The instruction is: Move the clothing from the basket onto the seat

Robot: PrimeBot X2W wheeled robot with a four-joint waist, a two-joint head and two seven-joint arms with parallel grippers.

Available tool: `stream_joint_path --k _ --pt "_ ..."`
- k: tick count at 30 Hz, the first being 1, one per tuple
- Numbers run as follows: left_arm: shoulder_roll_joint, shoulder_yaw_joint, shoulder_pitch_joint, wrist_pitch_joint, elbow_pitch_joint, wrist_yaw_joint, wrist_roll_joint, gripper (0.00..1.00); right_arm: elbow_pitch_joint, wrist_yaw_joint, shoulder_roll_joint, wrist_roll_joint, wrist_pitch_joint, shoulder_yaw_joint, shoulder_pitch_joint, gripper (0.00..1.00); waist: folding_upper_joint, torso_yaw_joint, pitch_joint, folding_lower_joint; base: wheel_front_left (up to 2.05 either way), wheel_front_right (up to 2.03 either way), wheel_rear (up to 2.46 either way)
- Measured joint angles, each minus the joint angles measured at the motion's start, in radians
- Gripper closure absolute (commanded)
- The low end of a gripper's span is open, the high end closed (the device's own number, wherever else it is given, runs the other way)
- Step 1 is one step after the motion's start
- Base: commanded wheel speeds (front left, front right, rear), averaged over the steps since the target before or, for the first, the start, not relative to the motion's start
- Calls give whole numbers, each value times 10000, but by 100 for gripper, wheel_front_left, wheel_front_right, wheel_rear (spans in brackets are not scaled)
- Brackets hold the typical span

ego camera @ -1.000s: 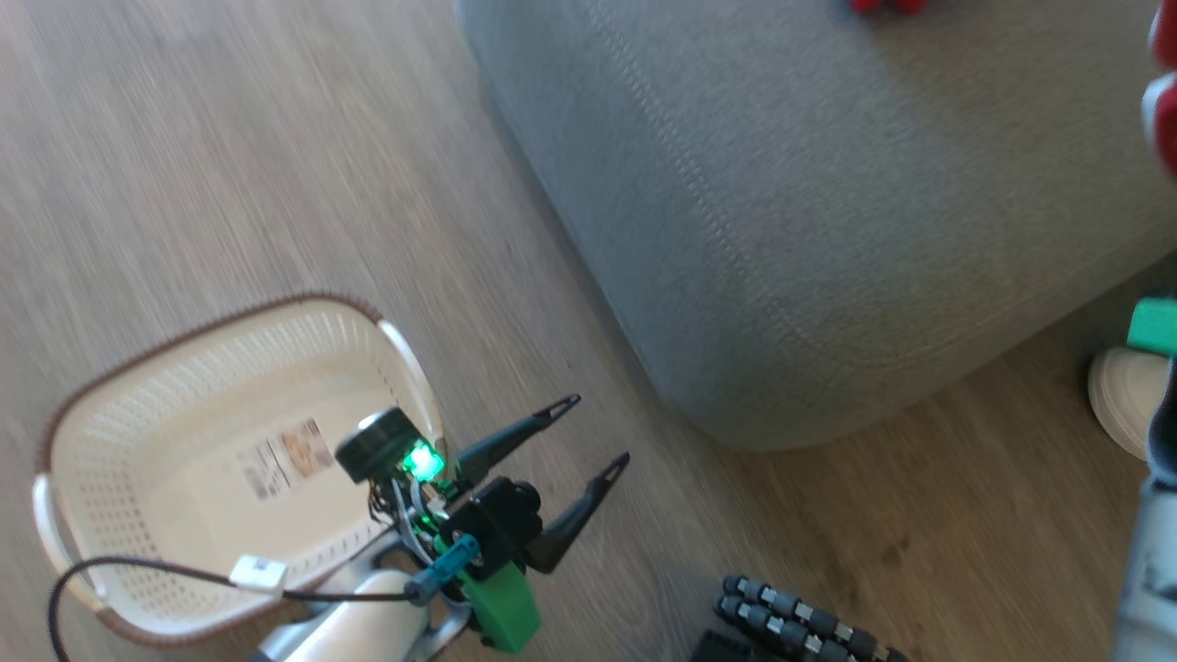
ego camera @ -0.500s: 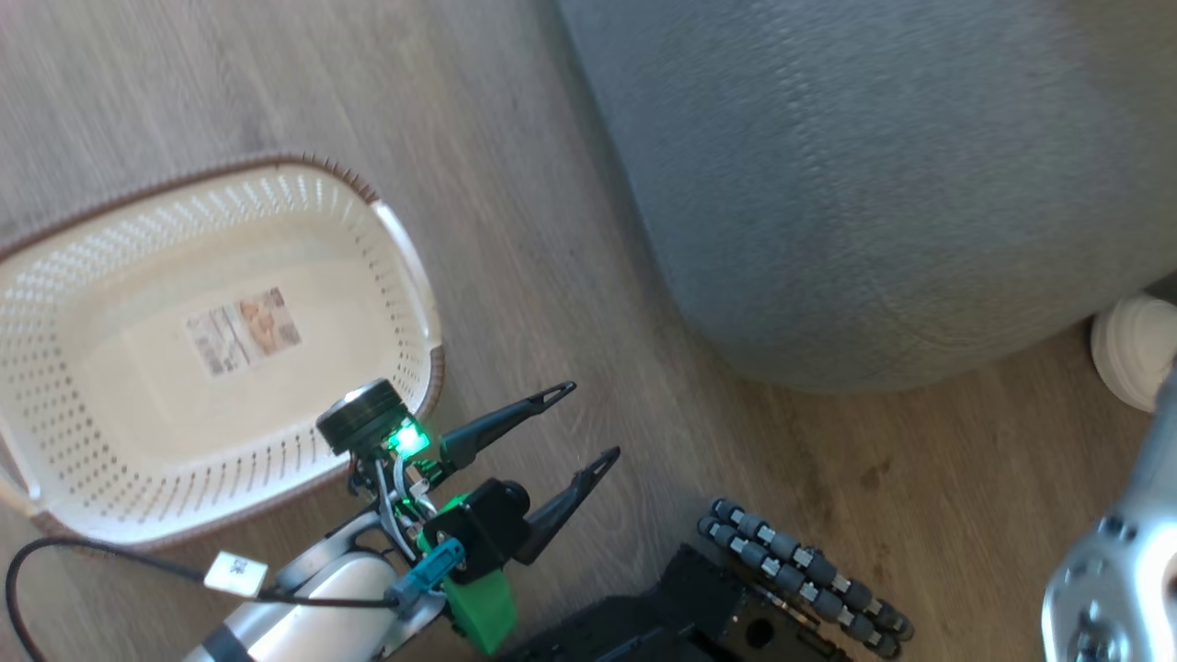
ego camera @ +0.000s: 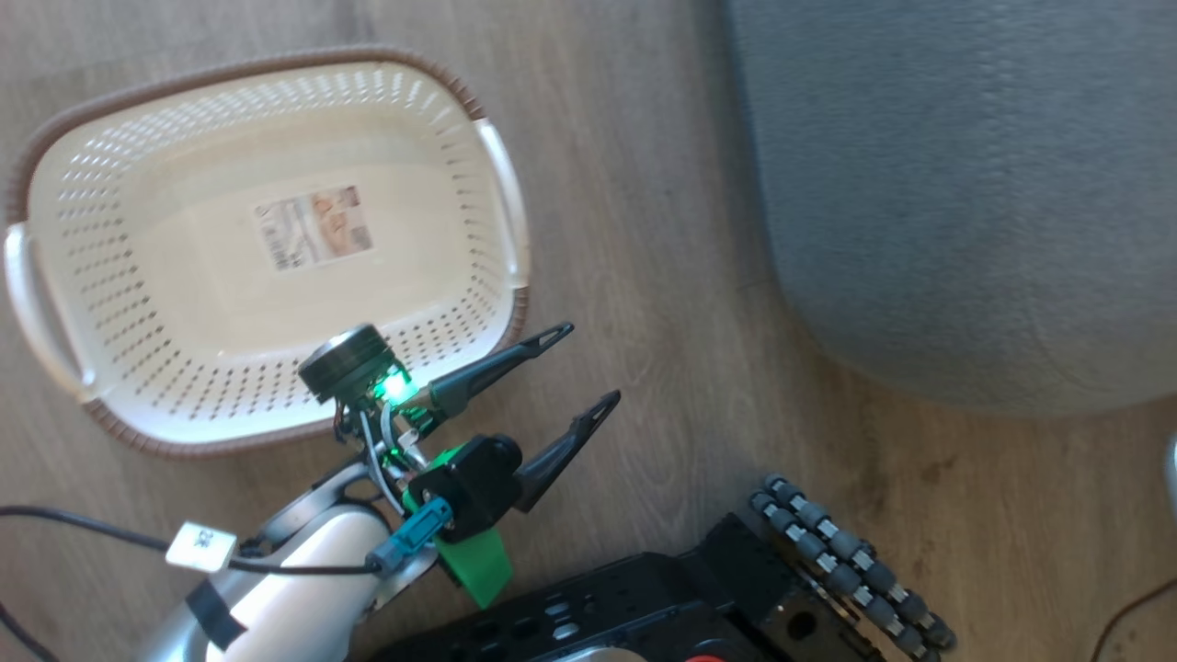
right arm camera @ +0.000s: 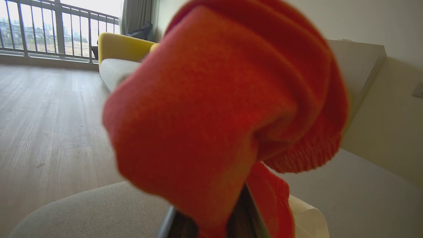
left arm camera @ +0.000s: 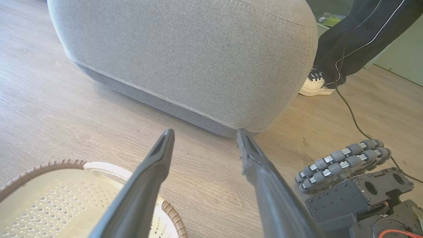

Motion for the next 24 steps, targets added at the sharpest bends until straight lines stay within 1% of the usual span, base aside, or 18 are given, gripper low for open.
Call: stream_joint_path --k 3,8,11,13,17,22,23,24 --pt "-75 4 -172 -2 -90 0 0 0 633 0 -136 -606 209 -895 -219 100 0 357 170 0 0 0 0" --pt "-374 35 -341 -6 -249 0 -4 0 1421 -2 -194 -1837 621 -2759 -802 100 0 904 405 -1 0 0 0" --pt "-380 48 -361 -6 -236 -2 -4 0 1783 0 -165 -2679 855 -3494 -1011 100 0 1139 533 -1 0 0 0" --pt "-407 48 -378 -6 -234 -2 -4 0 1944 0 -155 -3106 957 -3847 -1153 100 0 1251 601 -1 0 0 0" --pt "-481 46 -508 -6 -219 -2 -4 0 2215 0 -123 -3760 1174 -4126 -1461 100 0 1372 669 -1 0 0 0" --pt "-569 59 -585 -6 -192 -4 -4 0 2437 0 98 -4148 1133 -4322 -1680 100 0 1377 618 -1 0 0 0" --pt "-573 61 -585 -6 -184 -4 -4 0 2491 0 125 -4165 1085 -4345 -1681 98 0 1364 592 -1 0 0 0" --pt "-573 59 -585 -6 -167 -4 -4 0 2558 0 150 -4197 976 -4370 -1680 64 0 1349 557 -1 0 0 0"
